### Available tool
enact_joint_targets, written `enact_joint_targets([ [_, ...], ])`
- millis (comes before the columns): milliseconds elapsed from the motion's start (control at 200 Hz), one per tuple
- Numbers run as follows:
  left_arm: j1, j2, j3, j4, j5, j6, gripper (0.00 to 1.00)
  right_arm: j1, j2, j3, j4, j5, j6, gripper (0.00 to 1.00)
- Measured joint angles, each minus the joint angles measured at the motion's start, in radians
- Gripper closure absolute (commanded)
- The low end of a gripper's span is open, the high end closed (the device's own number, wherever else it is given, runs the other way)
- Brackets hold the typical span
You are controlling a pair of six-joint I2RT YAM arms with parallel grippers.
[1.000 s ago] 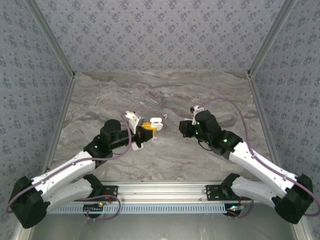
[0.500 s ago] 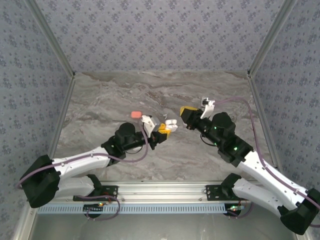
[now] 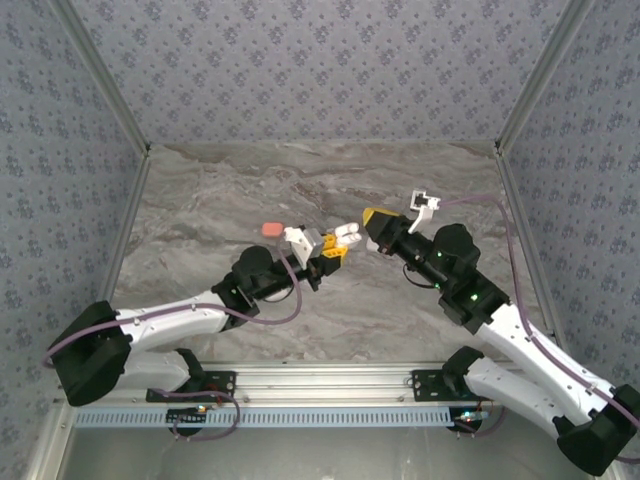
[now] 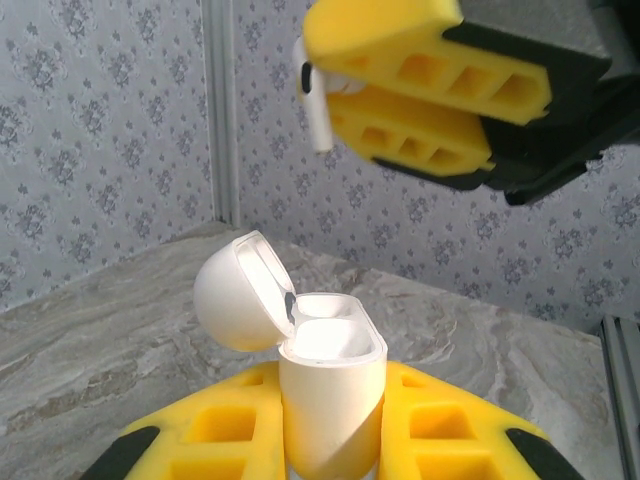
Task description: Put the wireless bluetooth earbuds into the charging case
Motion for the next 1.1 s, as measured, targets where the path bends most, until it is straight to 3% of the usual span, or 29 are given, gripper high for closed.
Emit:
enact_joint_targets([
  [315, -0.013, 0.014, 0.011, 0.023, 0.0, 0.007, 1.0, 0.024, 0.021, -0.04, 0.033, -0.035, 0.072, 0.79],
  [1099, -0.015, -0.031, 0.007, 0.031, -0.01, 0.018, 1.0, 0.065, -0.042, -0.077, -0.002, 0.032, 0.093, 0.79],
])
